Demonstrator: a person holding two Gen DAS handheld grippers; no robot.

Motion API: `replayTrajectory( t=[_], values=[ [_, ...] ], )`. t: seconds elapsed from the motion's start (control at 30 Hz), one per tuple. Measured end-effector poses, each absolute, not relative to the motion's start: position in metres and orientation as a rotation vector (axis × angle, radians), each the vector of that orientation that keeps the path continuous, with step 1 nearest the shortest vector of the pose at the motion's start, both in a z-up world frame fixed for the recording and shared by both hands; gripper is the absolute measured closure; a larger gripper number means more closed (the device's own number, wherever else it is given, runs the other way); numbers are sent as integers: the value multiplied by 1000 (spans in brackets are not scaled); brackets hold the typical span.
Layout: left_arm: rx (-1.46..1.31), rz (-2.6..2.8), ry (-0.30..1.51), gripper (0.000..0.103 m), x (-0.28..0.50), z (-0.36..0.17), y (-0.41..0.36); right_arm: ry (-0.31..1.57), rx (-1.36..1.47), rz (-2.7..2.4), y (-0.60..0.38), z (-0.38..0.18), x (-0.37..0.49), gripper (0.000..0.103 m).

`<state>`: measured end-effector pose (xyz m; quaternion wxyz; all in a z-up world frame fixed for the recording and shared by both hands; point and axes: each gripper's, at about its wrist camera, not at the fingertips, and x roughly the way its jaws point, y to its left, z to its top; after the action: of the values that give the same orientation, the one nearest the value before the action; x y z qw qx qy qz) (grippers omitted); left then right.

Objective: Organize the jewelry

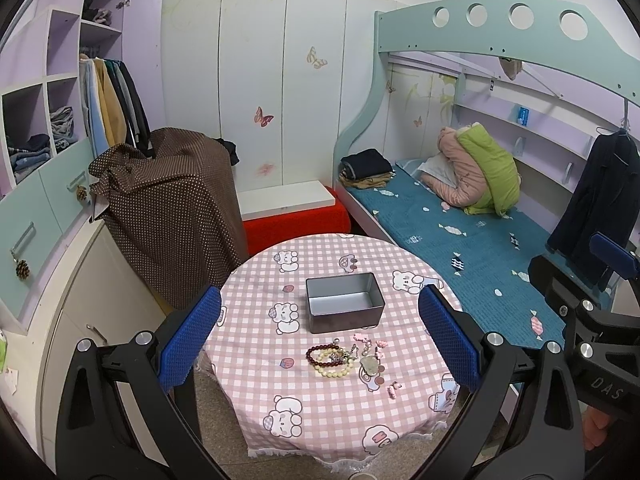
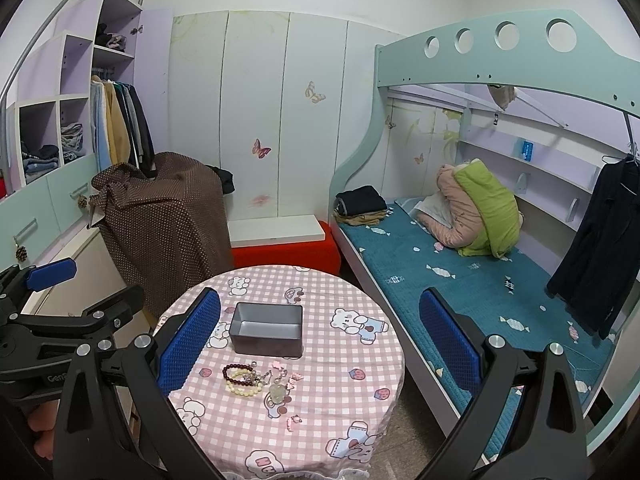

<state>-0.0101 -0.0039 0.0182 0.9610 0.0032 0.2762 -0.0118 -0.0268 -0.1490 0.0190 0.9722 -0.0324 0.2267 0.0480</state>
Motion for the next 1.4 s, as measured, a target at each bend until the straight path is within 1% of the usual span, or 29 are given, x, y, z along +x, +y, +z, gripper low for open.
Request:
replayTrajectory(
  t=[0.7, 1.03, 1.4],
  values=[
    [-1, -27, 580, 5, -8, 14, -3, 473, -69, 92, -144, 17, -24, 7],
    [-19, -43, 663, 5, 15, -3, 9, 532, -79, 97, -141, 7, -12, 7],
    [-81, -87, 814, 5, 41, -33, 31, 654, -60, 69, -137, -17, 7, 8]
  ],
)
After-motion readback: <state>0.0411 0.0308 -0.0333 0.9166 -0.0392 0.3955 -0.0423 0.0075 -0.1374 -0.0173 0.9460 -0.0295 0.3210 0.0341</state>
